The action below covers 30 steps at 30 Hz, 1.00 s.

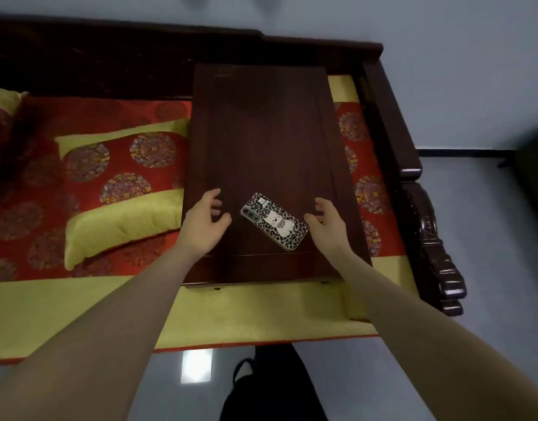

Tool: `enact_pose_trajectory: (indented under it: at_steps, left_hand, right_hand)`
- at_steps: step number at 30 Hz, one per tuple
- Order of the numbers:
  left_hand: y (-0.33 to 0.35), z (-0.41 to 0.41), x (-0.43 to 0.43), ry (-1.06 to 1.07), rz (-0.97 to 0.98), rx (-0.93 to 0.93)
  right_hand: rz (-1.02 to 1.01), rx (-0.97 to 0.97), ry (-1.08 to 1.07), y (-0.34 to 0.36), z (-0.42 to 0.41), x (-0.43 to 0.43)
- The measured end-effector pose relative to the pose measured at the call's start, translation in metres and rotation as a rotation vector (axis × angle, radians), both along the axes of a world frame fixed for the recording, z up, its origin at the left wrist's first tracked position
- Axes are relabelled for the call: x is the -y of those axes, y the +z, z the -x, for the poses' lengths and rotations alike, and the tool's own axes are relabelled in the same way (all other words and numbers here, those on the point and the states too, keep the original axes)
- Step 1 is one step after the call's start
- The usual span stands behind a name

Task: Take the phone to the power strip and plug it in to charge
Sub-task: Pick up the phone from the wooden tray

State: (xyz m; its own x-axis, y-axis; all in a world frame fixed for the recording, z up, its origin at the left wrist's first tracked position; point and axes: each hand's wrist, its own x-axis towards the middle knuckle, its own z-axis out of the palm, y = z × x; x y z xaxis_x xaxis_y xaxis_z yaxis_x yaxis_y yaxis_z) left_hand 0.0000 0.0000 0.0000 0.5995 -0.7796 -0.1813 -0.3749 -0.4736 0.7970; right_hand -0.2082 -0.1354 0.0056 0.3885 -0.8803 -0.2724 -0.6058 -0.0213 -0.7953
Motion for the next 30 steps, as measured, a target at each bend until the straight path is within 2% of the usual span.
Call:
enact_pose_trajectory:
  at_steps: [4, 6, 9, 11, 15, 19, 22, 25, 27, 30]
  left_hand:
    - [-0.016, -0.010, 0.029, 0.051, -0.127, -0.071]
    - [-0.018, -0.007, 0.036, 0.059, -0.133, -0.132]
    - [-0.027, -0.006, 0.056, 0.031, -0.197, -0.218]
    - [-0.032, -0.004, 0.062, 0.035, -0.242, -0.211]
    - [-0.037, -0.008, 0.073, 0.165, -0.272, -0.205]
    - [-0.042, -0.007, 0.081, 0.122, -0.393, -0.342]
    - [-0.046, 0.002, 0.079, 0.064, -0.360, -0.495]
    - [-0.047, 0.007, 0.078, 0.111, -0.259, -0.554]
    - [-0.044, 0.006, 0.078, 0.158, -0.190, -0.704]
    - [-0.042, 0.004, 0.074, 0.173, -0.144, -0.837]
  right_hand:
    - [-0.207, 0.000, -0.128, -0.018, -0.018, 0.014]
    - [-0.238, 0.028, -0.171, -0.021, -0.018, 0.008]
    - [-0.230, 0.043, -0.235, -0.035, -0.024, 0.014]
    - [-0.235, 0.042, -0.272, -0.039, -0.024, 0.015]
    - [-0.209, 0.052, -0.334, -0.042, -0.025, 0.018]
    - [-0.158, 0.044, -0.325, -0.041, -0.027, 0.020]
    - [-0.119, 0.016, -0.262, -0.042, -0.029, 0.022]
    - [-0.082, -0.013, -0.163, -0.044, -0.034, 0.021]
    - [-0.023, -0.085, -0.001, -0.045, -0.036, 0.018]
    - [0.146, -0.330, 0.315, -0.046, -0.039, 0.009]
